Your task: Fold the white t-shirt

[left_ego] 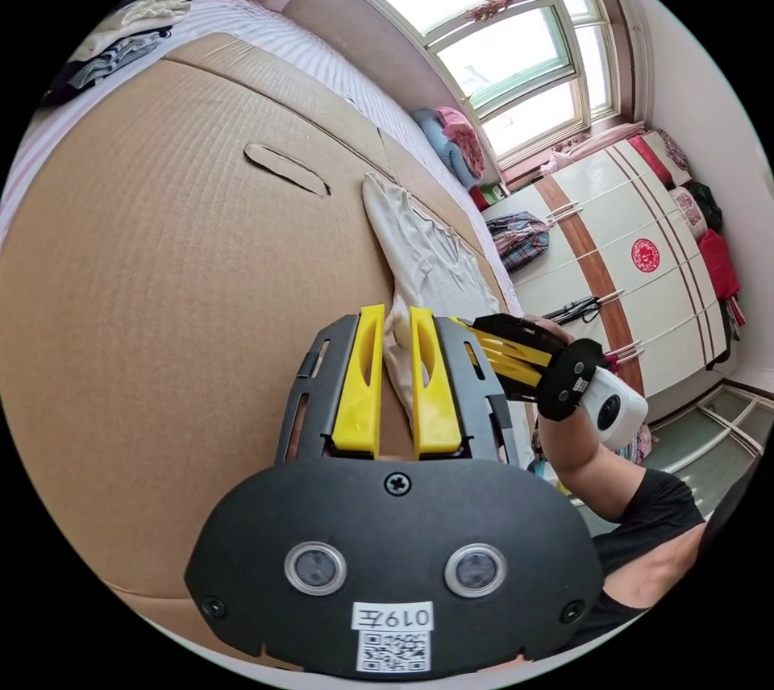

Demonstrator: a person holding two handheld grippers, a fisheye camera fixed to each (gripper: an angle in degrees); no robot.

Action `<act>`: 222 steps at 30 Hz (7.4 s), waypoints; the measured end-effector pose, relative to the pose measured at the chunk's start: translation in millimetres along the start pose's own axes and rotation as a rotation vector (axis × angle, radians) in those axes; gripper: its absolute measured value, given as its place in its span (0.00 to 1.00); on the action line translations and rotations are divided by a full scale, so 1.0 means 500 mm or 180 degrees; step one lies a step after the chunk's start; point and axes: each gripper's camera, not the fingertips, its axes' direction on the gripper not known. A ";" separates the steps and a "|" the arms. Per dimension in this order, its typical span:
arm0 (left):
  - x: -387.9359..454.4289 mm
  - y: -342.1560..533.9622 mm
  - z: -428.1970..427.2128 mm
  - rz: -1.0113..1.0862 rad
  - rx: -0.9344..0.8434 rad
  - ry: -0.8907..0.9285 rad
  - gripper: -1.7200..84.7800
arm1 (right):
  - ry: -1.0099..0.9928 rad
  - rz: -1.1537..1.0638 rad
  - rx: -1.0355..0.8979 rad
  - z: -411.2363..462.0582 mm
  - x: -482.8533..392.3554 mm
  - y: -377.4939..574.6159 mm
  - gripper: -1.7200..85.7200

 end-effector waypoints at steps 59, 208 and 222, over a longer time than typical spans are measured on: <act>-0.066 -0.032 -0.085 -0.0137 -0.0039 0.0124 0.05 | -0.0145 0.0056 -0.0070 -0.040 0.089 -0.012 0.06; 0.890 0.063 -0.056 0.1934 -0.0313 -0.2831 0.03 | -0.1231 0.1435 -0.0031 -0.302 0.243 -0.269 0.01; 0.830 0.083 -0.120 0.1994 -0.0547 -0.2491 0.03 | -0.1121 0.1488 -0.0010 -0.410 0.295 -0.411 0.01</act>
